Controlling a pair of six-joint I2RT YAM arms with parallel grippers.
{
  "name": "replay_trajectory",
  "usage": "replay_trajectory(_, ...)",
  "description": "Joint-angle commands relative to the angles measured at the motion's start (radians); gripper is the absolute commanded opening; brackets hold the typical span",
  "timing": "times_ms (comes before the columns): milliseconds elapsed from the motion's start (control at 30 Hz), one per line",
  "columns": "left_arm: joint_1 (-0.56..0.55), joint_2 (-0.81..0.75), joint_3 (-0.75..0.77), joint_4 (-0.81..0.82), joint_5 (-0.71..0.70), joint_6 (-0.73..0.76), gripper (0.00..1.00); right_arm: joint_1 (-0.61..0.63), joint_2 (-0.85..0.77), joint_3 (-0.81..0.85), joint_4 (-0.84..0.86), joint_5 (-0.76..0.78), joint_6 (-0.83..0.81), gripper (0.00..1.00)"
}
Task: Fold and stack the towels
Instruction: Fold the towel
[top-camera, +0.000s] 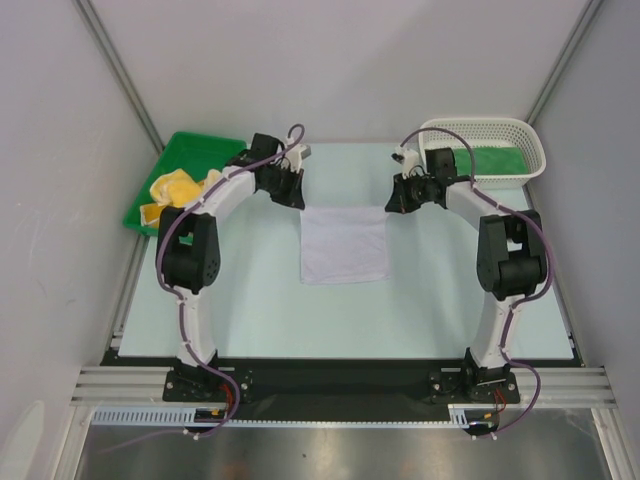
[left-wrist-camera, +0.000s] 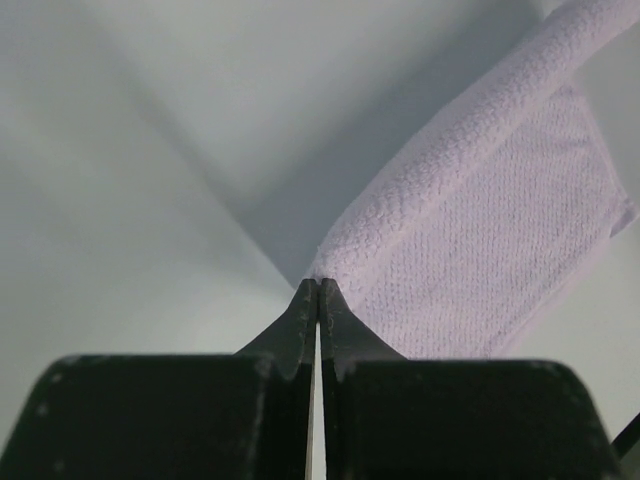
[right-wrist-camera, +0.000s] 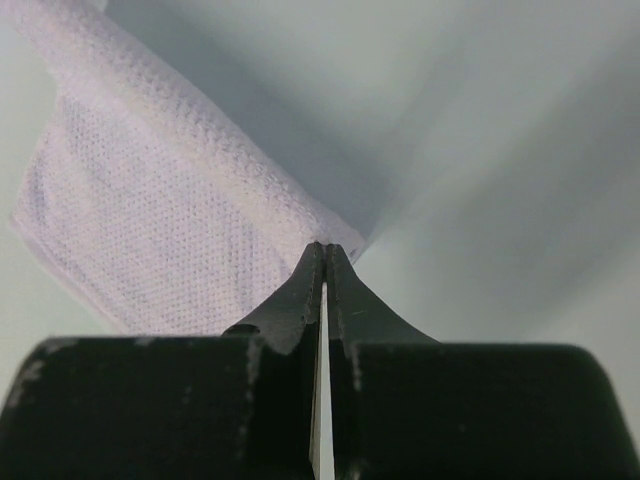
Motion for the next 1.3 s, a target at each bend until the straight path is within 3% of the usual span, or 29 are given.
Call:
replay_trajectory(0, -0.019, -0.099, -0.079, 0.038, -0.048, -0.001, 0.00, 0.008, -0.098, -0.044, 0.060, 0.059, 0.024, 0.00)
replay_trajectory(400, -0.049, -0.236, -0.224, 0.052, -0.067, -0.021, 0.00, 0.047, -0.279, -0.281, 0.108, 0.170, 0.102, 0.00)
replay_trajectory(767, -0.091, -0.315, -0.428, 0.070, -0.082, -0.049, 0.00, 0.116, -0.362, -0.392, 0.014, 0.242, 0.171, 0.00)
replay_trajectory(1267, -0.141, -0.375, -0.554, 0.076, -0.103, -0.099, 0.00, 0.151, -0.446, -0.492, -0.030, 0.293, 0.256, 0.00)
